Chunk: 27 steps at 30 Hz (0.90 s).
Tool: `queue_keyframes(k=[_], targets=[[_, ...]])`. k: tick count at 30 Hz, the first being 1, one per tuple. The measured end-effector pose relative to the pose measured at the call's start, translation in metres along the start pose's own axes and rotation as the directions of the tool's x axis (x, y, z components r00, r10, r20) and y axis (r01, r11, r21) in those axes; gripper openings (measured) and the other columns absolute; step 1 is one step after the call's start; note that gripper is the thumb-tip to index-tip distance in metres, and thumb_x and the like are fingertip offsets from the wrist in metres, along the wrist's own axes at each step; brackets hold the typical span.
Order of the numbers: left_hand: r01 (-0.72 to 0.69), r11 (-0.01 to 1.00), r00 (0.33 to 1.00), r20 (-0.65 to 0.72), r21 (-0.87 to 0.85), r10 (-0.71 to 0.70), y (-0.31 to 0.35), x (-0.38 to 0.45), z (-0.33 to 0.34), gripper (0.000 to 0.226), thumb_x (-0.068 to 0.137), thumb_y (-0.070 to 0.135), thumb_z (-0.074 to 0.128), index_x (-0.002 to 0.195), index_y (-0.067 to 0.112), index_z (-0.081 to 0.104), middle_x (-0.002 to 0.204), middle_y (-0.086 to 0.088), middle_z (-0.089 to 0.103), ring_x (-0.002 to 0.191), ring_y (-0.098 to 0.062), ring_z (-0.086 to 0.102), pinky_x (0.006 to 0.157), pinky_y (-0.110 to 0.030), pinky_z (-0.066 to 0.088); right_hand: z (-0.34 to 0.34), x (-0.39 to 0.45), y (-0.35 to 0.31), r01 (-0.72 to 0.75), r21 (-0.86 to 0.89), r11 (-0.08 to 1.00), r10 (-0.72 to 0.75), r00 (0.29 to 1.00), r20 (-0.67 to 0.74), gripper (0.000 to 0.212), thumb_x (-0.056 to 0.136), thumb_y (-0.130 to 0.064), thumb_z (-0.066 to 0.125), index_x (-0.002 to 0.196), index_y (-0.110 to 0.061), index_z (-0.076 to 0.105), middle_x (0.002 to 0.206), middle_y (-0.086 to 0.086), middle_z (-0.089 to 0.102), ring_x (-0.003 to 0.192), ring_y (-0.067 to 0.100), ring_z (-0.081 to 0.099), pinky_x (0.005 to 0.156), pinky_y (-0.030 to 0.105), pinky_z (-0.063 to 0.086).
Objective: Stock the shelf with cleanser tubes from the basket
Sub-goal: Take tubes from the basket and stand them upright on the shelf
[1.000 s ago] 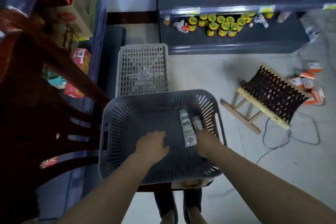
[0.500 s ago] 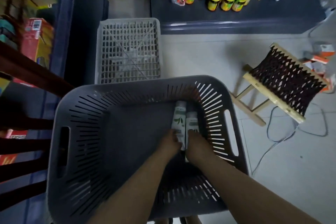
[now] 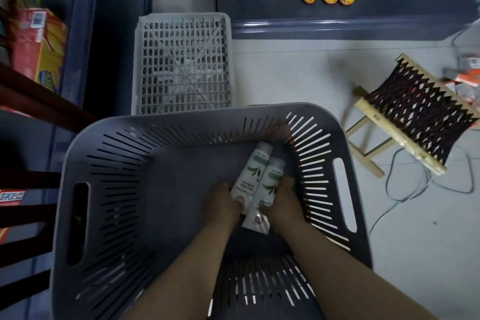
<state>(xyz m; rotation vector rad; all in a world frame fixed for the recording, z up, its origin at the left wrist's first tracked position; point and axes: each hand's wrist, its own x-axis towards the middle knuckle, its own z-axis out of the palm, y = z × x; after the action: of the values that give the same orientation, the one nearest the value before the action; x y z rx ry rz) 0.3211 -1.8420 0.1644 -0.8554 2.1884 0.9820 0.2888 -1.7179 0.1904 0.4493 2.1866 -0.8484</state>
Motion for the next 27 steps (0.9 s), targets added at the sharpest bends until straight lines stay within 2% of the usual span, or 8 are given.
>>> queue_keyframes(k=[2,4,8,12,16,19,22,27], targets=[[0.019,0.992,0.997,0.075,-0.125,-0.009,-0.005,-0.001,-0.004,0.028,0.088,0.02,0.062,0.113,0.008,0.059,0.112,-0.006,0.064,0.09,-0.015,0.057,0.071,-0.022,0.041,0.004,0.001,-0.002,-0.075,0.059,0.995,0.075,0.997,0.001,0.07,0.072,-0.007,0.076,0.123,-0.007,0.028,0.12,0.007,0.054,0.112,0.023,0.055,0.09,0.031,0.047],[0.049,0.96,0.997,0.076,-0.274,-0.03,-0.008,-0.001,-0.008,0.019,0.085,0.017,0.066,0.1,0.006,0.06,0.102,-0.008,0.066,0.08,-0.014,0.057,0.064,-0.022,0.043,0.011,0.0,-0.005,-0.201,0.103,0.974,0.196,0.979,0.054,0.071,0.072,-0.007,0.077,0.127,-0.004,0.031,0.116,0.002,0.055,0.113,0.021,0.056,0.082,0.025,0.044],[0.045,0.864,0.999,0.005,-0.502,-0.049,-0.011,0.0,-0.021,0.018,0.082,0.011,0.07,0.073,0.014,0.055,0.079,-0.003,0.063,0.066,-0.009,0.056,0.054,-0.018,0.044,0.025,-0.002,-0.009,-0.228,0.056,0.972,0.223,0.97,0.093,0.047,0.077,-0.012,0.074,0.12,-0.007,0.054,0.122,0.007,0.062,0.11,0.021,0.06,0.074,0.024,0.045],[-0.039,0.794,0.995,-0.093,-0.606,-0.022,-0.007,-0.001,-0.035,0.017,0.081,0.008,0.069,0.073,0.017,0.058,0.076,0.002,0.064,0.076,-0.016,0.061,0.061,-0.021,0.047,0.036,0.001,-0.013,-0.244,0.128,0.961,0.234,0.968,0.09,0.036,0.084,-0.013,0.065,0.119,-0.008,0.056,0.121,0.01,0.062,0.107,0.024,0.06,0.066,0.023,0.046],[-0.172,0.792,0.974,-0.222,-0.586,0.047,-0.001,-0.008,-0.052,0.016,0.083,0.01,0.066,0.073,0.017,0.058,0.075,0.003,0.063,0.073,-0.01,0.058,0.057,-0.01,0.043,0.035,-0.005,-0.017,-0.289,0.159,0.944,0.291,0.957,0.011,0.042,0.085,-0.008,0.06,0.125,-0.003,0.048,0.12,0.015,0.06,0.105,0.028,0.061,0.08,0.03,0.05],[-0.259,0.815,0.95,-0.29,-0.518,0.117,0.007,-0.019,-0.074,0.018,0.085,0.007,0.064,0.072,0.017,0.058,0.072,0.006,0.061,0.069,-0.005,0.056,0.055,-0.007,0.041,0.016,-0.022,-0.024,-0.256,0.044,0.966,0.259,0.962,-0.083,0.039,0.089,-0.012,0.057,0.125,-0.002,0.045,0.122,0.016,0.057,0.11,0.031,0.058,0.082,0.031,0.045],[-0.329,0.848,0.923,-0.33,-0.415,0.197,0.015,-0.036,-0.101,0.027,0.086,0.006,0.062,0.065,0.023,0.056,0.068,0.006,0.059,0.066,-0.007,0.054,0.054,-0.007,0.037,-0.015,-0.043,-0.037,-0.164,-0.127,0.978,0.142,0.976,-0.166,0.032,0.09,-0.014,0.054,0.119,-0.001,0.053,0.12,0.018,0.061,0.11,0.032,0.059,0.083,0.031,0.048],[-0.371,0.866,0.907,-0.33,-0.336,0.261,0.029,-0.08,-0.153,0.023,0.086,0.008,0.062,0.065,0.017,0.062,0.064,0.001,0.06,0.062,-0.01,0.055,0.058,-0.019,0.039,-0.071,-0.081,-0.079,0.116,-0.171,0.978,-0.156,0.957,-0.246,0.029,0.089,-0.009,0.05,0.115,-0.013,0.061,0.11,0.013,0.067,0.102,0.031,0.061,0.08,0.031,0.048]])
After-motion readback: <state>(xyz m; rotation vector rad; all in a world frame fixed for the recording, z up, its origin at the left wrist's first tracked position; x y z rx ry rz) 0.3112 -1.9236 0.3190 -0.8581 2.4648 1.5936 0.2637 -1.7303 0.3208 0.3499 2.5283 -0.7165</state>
